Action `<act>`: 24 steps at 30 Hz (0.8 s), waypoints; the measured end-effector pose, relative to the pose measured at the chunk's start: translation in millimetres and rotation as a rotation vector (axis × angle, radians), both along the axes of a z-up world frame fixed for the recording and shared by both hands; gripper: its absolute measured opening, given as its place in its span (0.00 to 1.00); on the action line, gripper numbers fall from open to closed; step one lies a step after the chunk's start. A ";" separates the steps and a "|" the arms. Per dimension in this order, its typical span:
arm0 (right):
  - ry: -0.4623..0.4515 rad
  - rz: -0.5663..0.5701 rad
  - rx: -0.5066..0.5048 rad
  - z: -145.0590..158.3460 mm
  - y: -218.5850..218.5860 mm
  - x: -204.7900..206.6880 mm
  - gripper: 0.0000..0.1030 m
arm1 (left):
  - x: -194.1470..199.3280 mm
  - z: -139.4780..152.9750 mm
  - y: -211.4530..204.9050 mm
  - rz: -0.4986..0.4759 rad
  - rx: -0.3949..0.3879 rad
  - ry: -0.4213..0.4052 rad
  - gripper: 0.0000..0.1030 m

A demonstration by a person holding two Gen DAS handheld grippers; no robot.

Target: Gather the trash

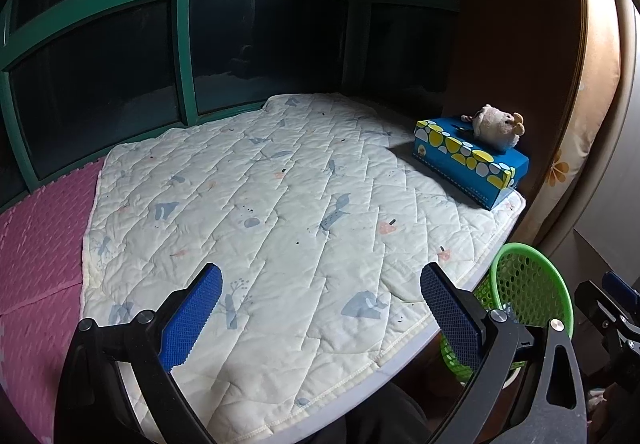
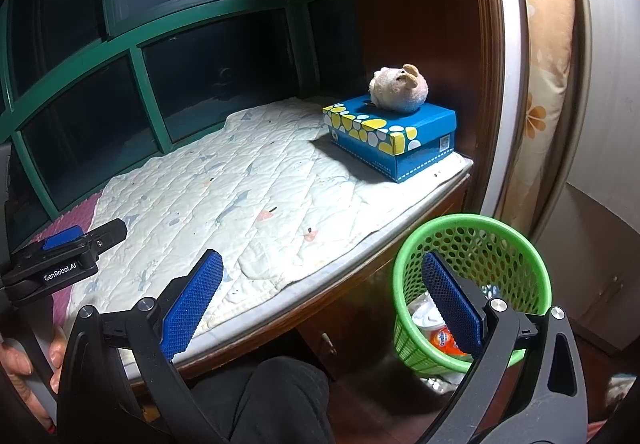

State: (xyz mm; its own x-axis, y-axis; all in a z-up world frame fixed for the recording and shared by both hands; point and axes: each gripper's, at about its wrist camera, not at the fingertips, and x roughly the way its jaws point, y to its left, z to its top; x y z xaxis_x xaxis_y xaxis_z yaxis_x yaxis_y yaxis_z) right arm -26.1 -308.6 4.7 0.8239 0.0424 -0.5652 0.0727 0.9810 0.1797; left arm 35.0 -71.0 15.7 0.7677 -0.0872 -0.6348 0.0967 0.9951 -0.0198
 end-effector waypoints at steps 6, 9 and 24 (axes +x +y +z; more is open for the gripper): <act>0.005 0.009 -0.001 -1.1 2.9 1.9 0.96 | 1.3 0.0 2.5 0.011 -0.005 0.005 0.93; 0.007 0.013 0.001 -2.0 3.2 2.9 0.96 | 0.9 -0.6 4.8 0.018 -0.005 0.008 0.93; 0.007 0.028 -0.003 -1.7 9.2 3.3 0.96 | 2.1 -2.8 10.9 0.034 -0.012 0.021 0.93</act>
